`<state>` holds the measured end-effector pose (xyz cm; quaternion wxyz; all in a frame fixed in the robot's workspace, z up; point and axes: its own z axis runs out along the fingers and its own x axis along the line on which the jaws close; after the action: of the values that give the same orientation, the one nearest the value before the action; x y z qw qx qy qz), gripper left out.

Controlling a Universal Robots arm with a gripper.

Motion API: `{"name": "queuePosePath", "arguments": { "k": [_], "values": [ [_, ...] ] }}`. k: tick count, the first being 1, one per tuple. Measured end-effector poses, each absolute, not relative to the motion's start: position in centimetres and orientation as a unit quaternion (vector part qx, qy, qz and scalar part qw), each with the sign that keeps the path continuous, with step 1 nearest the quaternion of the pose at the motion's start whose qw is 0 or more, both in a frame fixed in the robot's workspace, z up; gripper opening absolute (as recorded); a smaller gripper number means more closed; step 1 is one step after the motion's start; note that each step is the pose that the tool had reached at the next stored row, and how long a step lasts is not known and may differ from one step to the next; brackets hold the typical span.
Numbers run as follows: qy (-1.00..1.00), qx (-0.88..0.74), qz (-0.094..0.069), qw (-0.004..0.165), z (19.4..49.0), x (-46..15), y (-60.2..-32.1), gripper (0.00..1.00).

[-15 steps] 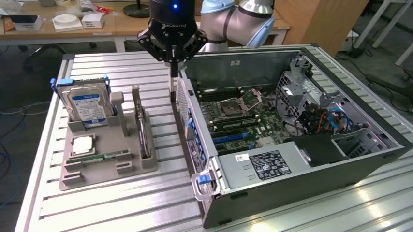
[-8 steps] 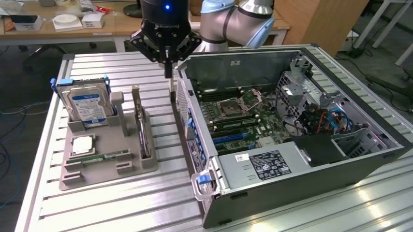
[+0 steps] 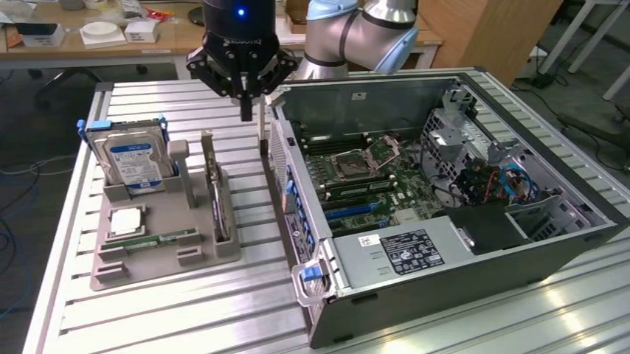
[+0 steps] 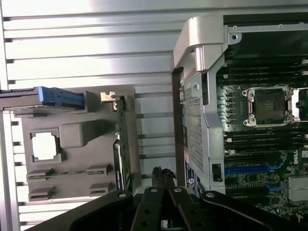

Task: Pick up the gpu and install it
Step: 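Reach for the gpu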

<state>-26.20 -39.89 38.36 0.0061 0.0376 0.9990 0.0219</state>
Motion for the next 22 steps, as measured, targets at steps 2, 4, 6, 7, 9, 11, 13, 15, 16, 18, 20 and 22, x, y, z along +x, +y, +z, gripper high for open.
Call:
{"name": "queuePosePath", "arguments": {
  "k": [2,4,6,7,9,11,13,15,16,18,20,22],
  "values": [
    [0.999,0.038,0.022,0.005,38.3,-26.5,-39.9,0.1],
    [0.999,0.038,0.022,0.005,38.3,-26.9,-39.9,0.1],
    [0.999,0.038,0.022,0.004,38.2,-27.2,-39.9,0.1],
    [0.999,0.038,0.022,0.004,38.2,-27.3,-39.9,0.1],
    [0.999,0.038,0.022,0.003,38.1,-27.7,-39.9,0.1],
    [0.999,0.038,0.022,0.002,38.1,-28.0,-39.9,0.1],
    [0.999,0.038,0.022,0.001,38.0,-28.3,-39.9,0.1],
    [0.999,0.038,0.022,0.0,38.0,-28.6,-39.9,0.1],
    [0.999,0.038,0.022,0.0,38.0,-28.8,-39.9,0.1],
    [0.999,0.038,0.022,-0.001,37.9,-29.1,-39.9,0.1],
    [0.999,0.038,0.022,-0.001,37.9,-29.5,-39.9,0.1],
    [0.999,0.038,0.022,-0.002,37.8,-29.8,-39.9,0.1]
  ]
}}
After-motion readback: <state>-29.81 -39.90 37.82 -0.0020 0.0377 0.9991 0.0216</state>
